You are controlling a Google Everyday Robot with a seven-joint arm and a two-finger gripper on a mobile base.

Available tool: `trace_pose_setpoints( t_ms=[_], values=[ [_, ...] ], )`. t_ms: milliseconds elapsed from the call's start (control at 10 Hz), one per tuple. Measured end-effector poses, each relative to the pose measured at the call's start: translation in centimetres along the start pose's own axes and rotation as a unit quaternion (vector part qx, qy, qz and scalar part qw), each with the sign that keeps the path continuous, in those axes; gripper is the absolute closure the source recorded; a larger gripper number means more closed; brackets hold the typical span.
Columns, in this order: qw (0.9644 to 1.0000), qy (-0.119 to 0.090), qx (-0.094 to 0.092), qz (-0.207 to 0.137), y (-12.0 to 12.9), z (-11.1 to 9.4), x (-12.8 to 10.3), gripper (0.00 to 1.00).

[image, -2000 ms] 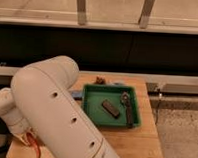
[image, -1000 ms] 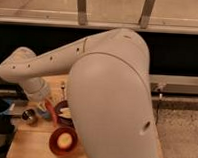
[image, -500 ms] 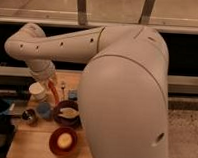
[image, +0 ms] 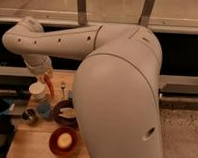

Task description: Place pepper in paper cup

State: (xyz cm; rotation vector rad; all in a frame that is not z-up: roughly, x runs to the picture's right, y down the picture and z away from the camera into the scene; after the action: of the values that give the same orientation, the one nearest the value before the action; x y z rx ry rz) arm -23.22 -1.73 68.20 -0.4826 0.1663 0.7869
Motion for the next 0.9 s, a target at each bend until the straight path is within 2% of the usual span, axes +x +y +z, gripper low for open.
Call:
trace_pose_setpoints(
  t_ms=[500,700,900],
  values=[
    [1.0000,-0.004,-0.001,0.002,-0.1,0.0,-0.1,1.00],
    [0.9985,-0.052,-0.013,-0.005,-1.2,0.0,-2.3,1.00],
    [0.9941,-0.097,-0.040,-0.026,-0.7,0.2,-5.2,1.00]
  ],
)
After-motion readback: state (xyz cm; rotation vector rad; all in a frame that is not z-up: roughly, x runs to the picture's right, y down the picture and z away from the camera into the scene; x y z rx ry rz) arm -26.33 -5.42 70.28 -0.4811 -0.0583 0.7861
